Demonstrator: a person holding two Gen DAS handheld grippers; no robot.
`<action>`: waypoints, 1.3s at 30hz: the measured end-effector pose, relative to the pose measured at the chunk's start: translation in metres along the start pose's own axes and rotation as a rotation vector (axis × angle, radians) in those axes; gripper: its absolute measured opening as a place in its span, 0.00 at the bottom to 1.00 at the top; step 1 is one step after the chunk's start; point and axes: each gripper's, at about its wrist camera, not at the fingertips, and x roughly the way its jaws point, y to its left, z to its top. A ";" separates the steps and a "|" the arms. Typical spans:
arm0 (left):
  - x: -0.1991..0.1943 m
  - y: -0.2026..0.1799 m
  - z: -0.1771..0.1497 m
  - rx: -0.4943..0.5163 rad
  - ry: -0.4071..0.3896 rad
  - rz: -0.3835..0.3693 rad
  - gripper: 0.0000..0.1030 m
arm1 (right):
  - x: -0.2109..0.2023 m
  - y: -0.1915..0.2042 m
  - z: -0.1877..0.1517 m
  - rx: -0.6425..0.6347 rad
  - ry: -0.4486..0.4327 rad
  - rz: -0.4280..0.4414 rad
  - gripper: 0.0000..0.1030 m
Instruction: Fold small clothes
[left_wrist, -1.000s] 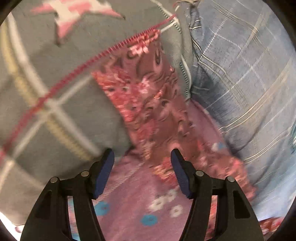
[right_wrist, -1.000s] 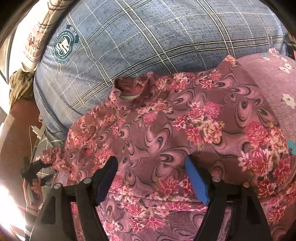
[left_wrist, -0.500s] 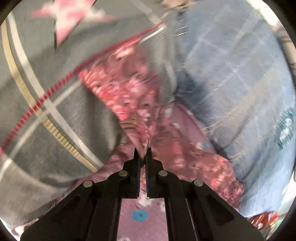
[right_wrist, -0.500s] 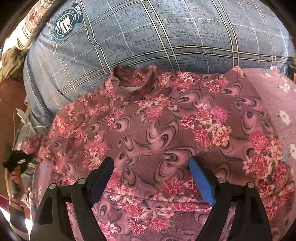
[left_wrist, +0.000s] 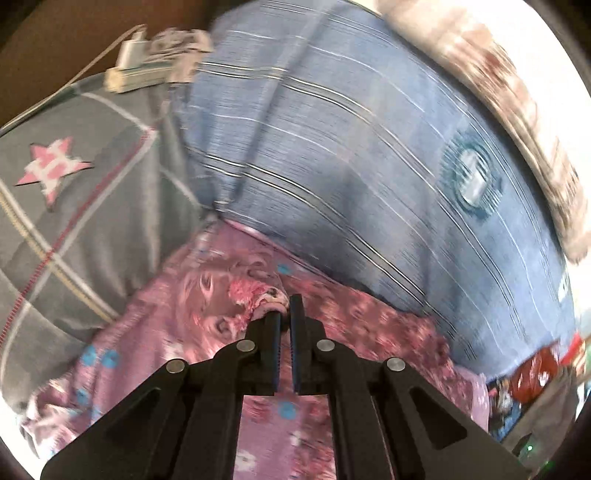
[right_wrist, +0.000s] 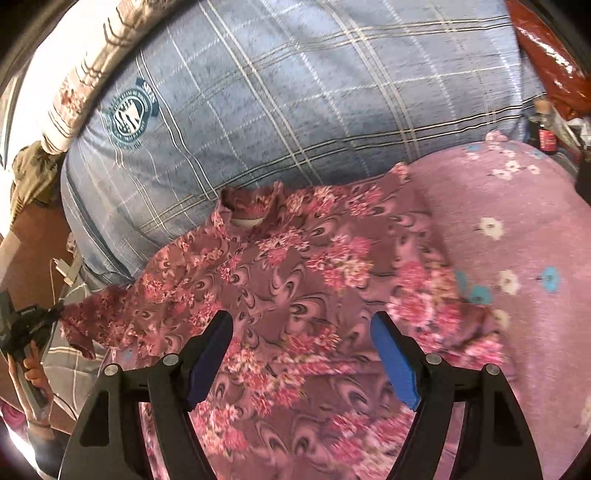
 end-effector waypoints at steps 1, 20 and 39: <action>0.002 -0.011 -0.006 0.023 0.009 -0.005 0.02 | -0.005 -0.003 -0.001 0.001 -0.004 0.002 0.77; 0.019 0.014 -0.030 -0.034 0.129 0.035 0.29 | -0.015 -0.039 -0.020 0.066 0.022 0.031 0.77; 0.017 0.156 -0.028 -0.291 0.170 0.072 0.53 | -0.011 -0.024 -0.024 0.024 0.027 0.042 0.77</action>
